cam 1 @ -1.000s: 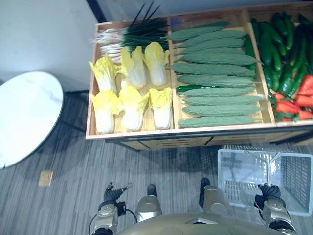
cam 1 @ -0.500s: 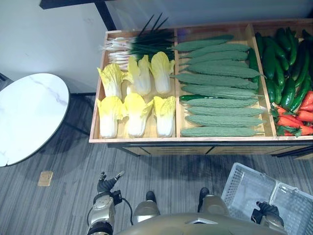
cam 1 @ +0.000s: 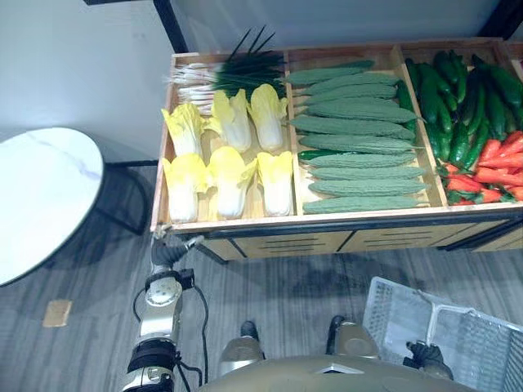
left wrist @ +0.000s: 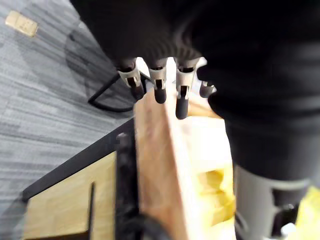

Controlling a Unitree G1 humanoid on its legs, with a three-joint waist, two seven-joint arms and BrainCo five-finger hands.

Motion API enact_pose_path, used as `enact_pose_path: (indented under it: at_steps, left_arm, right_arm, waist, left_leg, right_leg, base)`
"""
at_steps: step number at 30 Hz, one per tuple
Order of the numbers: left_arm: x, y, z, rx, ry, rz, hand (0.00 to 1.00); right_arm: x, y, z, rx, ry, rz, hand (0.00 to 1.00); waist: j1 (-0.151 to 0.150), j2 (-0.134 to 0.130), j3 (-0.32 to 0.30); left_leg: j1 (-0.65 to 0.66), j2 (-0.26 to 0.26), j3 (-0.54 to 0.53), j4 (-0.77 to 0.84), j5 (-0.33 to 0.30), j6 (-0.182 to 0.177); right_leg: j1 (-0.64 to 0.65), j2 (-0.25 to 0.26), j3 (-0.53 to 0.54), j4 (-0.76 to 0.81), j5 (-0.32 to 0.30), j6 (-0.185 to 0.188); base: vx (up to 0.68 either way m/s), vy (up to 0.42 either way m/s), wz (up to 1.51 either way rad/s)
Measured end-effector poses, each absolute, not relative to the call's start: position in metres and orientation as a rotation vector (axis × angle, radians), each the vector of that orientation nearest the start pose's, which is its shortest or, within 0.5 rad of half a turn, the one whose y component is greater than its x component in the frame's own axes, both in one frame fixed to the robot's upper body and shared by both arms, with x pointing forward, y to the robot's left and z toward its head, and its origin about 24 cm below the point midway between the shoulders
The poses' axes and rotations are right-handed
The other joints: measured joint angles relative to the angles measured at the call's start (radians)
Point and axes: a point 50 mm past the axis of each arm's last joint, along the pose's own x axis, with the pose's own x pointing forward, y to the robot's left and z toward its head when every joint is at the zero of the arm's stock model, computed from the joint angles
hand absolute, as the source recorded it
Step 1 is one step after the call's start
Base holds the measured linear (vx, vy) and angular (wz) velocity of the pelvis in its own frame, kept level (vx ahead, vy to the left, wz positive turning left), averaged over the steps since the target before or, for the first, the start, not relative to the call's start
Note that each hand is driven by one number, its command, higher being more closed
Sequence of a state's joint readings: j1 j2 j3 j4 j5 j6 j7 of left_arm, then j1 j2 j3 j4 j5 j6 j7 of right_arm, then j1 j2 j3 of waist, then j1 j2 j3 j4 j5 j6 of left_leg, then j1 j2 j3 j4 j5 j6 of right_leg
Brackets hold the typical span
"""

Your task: Pick vegetable in the basket

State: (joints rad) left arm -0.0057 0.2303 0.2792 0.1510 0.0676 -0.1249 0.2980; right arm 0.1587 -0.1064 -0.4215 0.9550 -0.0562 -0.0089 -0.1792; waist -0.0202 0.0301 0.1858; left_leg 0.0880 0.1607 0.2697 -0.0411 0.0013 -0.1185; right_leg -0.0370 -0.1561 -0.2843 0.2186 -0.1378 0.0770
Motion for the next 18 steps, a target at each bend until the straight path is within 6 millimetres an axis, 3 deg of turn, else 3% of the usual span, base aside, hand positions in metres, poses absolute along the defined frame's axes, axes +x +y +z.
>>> enact_pose_path:
  at_steps: [1,4,12,18]
  left_arm:
    - [0.240,0.274,0.061,0.298,-0.117,0.571,0.00]
    - [0.245,0.268,0.080,0.331,-0.207,0.559,0.00]
    - [0.253,0.249,0.077,0.371,-0.198,0.472,0.00]
    - [0.259,0.243,0.055,0.424,-0.092,0.430,0.00]
  right_arm:
    - [0.064,-0.260,-0.148,-0.065,1.083,-0.620,1.00]
    - [0.065,-0.264,-0.147,-0.099,1.084,-0.607,1.00]
    - [0.066,-0.268,-0.146,-0.139,1.088,-0.573,1.00]
    - [0.080,-0.275,-0.141,-0.165,1.052,-0.569,1.00]
  waist:
    - [0.003,0.004,-0.003]
    - [0.004,0.009,-0.008]
    - [0.000,0.009,-0.012]
    - [-0.022,0.020,-0.007]
  left_leg:
    - [0.004,0.000,0.003,-0.010,0.004,0.001]
    - [0.016,-0.010,0.025,-0.026,0.007,0.005]
    - [0.033,-0.022,0.031,-0.027,0.008,0.007]
    - [-0.007,-0.025,0.046,-0.027,0.023,0.023]
  right_leg:
    - [0.011,0.008,0.000,-0.024,0.014,0.001]
    - [0.031,0.012,0.013,-0.081,0.048,0.009]
    - [0.085,0.015,0.019,-0.178,0.106,0.014]
    - [0.037,0.015,0.033,-0.191,0.139,0.012]
  base:
    - [0.07,0.004,-0.06]
    - [0.08,0.046,-0.15]
    - [0.01,0.026,-0.04]
    - [-0.09,0.007,-0.08]
